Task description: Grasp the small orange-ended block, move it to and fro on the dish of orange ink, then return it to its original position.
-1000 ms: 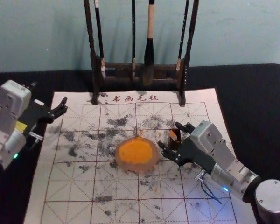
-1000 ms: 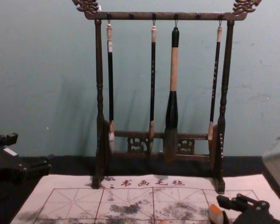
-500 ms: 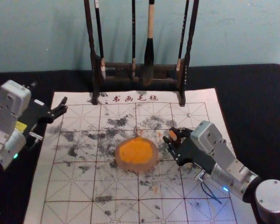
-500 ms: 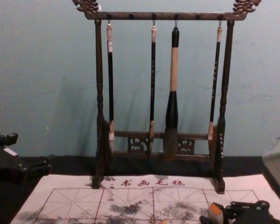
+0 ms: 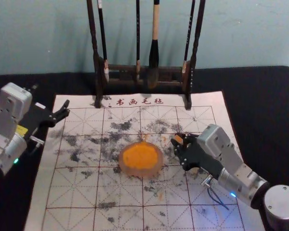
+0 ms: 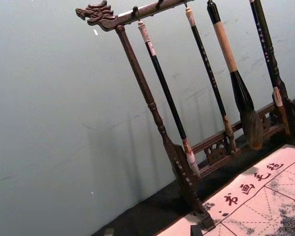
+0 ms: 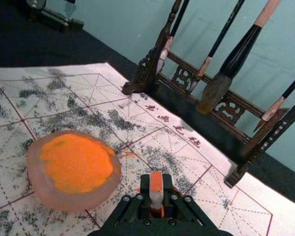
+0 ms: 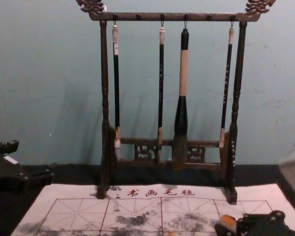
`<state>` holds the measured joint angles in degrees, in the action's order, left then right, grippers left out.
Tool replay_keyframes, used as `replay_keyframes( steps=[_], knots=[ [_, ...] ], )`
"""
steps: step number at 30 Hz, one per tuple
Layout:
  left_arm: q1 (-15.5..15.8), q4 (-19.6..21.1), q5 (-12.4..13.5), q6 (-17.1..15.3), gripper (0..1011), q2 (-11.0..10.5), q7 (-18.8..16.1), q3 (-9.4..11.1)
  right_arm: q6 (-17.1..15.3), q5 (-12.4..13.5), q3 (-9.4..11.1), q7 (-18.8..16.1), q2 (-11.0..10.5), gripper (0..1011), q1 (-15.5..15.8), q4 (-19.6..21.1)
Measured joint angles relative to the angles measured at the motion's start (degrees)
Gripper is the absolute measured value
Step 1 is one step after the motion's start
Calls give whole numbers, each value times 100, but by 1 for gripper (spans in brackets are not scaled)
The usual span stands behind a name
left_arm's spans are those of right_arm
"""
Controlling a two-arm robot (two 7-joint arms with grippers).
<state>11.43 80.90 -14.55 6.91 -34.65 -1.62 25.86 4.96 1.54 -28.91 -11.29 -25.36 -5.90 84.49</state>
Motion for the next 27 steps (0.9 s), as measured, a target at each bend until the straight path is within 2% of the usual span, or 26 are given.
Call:
replay_keyframes(
  steps=[7,10,14,20,23,27],
  knots=[
    [0,0,0,0,1001,0,0,0,57,193,259,-109,80,116,89,168],
    [0,0,0,0,1001,0,0,0,58,370,459,-183,117,116,144,337],
    [0,0,0,0,1001,0,0,0,45,544,614,-266,142,116,187,475],
    [0,0,0,0,1001,0,0,0,-59,945,887,-525,214,116,254,689],
    [0,0,0,0,1001,0,0,0,-191,1275,1015,-774,289,116,267,749],
    [0,0,0,0,1001,0,0,0,-296,1506,1061,-979,346,116,244,737]
  ],
)
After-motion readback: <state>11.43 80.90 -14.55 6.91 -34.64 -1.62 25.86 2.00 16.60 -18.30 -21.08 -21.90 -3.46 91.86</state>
